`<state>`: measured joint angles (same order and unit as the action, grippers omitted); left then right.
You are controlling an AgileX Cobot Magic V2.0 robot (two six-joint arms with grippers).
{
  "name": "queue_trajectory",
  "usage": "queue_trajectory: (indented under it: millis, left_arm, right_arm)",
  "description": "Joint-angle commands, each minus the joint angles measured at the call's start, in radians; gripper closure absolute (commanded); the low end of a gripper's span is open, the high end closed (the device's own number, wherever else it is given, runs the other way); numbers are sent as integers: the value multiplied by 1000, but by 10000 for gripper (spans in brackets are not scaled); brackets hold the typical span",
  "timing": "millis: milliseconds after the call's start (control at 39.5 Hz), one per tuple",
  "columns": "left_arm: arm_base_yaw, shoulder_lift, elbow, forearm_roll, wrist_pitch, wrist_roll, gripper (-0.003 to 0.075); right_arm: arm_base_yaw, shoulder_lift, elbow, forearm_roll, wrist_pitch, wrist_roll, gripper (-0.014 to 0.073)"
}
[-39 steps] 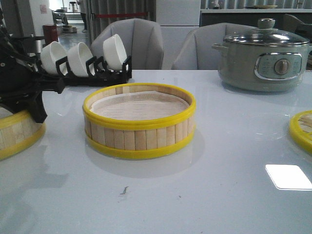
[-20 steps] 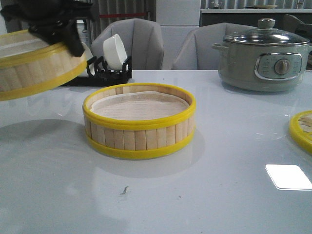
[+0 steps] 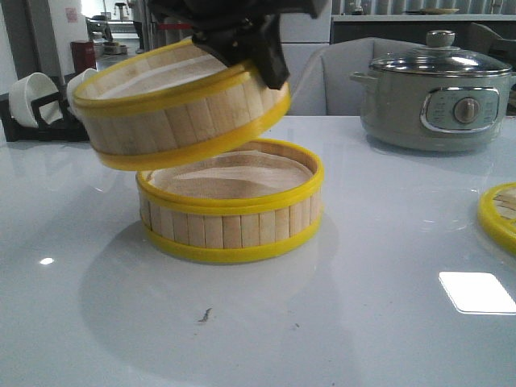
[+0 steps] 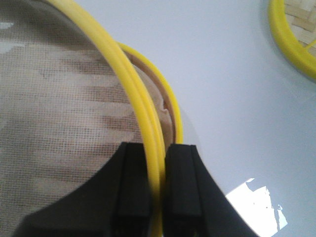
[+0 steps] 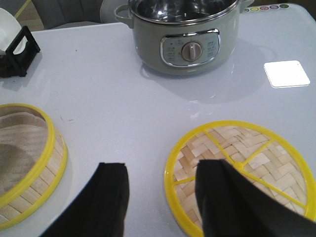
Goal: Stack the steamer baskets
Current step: 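Lift the basket with the left gripper and carry it over the centre basket, then lower the basket onto the centre basket, open the left gripper, withdraw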
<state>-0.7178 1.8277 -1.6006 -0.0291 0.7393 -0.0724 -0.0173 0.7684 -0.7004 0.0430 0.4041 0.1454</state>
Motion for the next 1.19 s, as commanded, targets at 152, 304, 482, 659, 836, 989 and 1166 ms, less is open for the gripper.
queue_trajectory:
  millis: [152, 304, 482, 659, 836, 989, 1166]
  left_arm:
    - [-55, 55, -101, 29, -80, 8, 632]
    - [-65, 113, -155, 29, -36, 8, 632]
    - [-65, 144, -168, 29, -30, 8, 632]
    - [-65, 152, -168, 29, -38, 8, 632]
    - [-65, 152, -168, 29, -51, 8, 632]
    - [-65, 152, -168, 29, -52, 8, 632]
    - [-65, 152, -168, 29, -52, 8, 526]
  right_arm:
    - [-1, -2, -35, -10, -88, -4, 161]
    - [-1, -2, -35, -10, -88, -4, 161]
    - [-1, -2, -35, -10, -88, -4, 161]
    - [-1, -2, -35, -10, -88, -4, 161]
    - [-1, -2, -35, -10, -88, -4, 161]
    - [-1, -2, -35, -10, -88, -4, 161]
    - [-1, -2, -35, -10, -79, -4, 161]
